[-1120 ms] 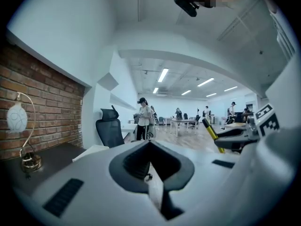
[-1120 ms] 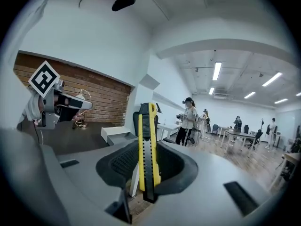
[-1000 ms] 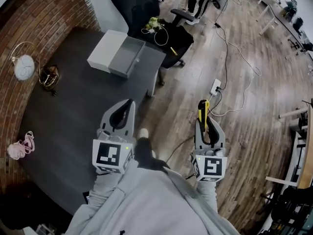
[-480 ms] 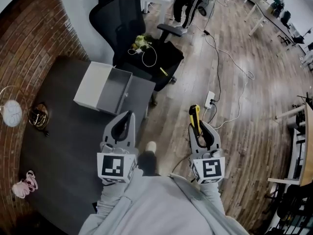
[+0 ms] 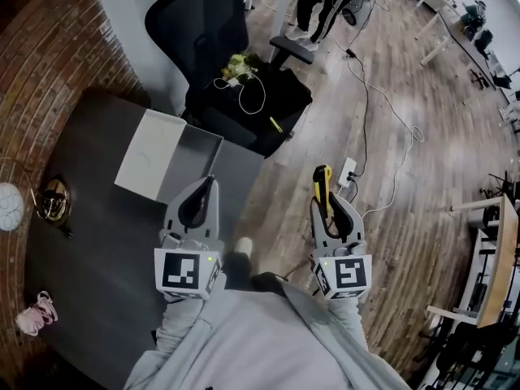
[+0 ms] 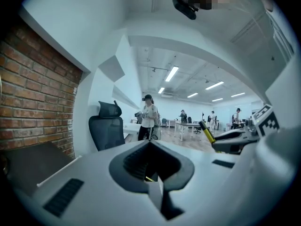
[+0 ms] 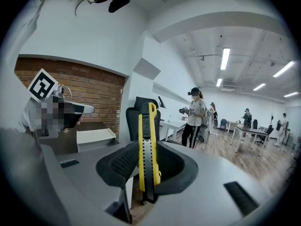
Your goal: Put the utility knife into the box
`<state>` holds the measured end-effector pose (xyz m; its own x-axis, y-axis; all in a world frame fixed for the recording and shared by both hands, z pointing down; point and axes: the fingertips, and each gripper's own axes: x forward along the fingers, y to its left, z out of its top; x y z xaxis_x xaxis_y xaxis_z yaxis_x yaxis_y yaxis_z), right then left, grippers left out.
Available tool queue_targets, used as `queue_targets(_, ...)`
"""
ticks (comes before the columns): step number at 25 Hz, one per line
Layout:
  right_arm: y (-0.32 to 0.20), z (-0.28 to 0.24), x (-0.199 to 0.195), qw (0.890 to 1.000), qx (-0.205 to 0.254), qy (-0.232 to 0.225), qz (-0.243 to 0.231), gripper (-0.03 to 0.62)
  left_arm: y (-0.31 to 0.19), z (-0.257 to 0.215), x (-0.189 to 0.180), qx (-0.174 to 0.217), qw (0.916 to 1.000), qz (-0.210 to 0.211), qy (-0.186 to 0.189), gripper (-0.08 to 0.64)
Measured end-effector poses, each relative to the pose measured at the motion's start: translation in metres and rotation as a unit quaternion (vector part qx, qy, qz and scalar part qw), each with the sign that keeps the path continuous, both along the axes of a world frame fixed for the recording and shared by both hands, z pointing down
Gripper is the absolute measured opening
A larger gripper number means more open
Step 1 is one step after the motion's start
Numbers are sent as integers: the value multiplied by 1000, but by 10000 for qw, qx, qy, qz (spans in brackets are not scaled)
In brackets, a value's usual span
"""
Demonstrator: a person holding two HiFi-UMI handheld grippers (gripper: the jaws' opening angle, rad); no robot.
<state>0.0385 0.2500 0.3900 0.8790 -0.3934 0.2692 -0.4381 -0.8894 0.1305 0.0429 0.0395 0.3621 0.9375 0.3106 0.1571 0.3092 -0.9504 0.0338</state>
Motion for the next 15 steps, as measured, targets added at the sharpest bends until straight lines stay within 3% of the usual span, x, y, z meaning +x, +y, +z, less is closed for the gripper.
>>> queue_targets(9,-41,9,54,9980,-105,-131,-602,129,-37,16,26,-124,9980,-585,-186,19)
queue_targets(15,-86,6,112,9892,-76,-82,-1464,129,-76,12,49,-87,9887,-1494,-123,20)
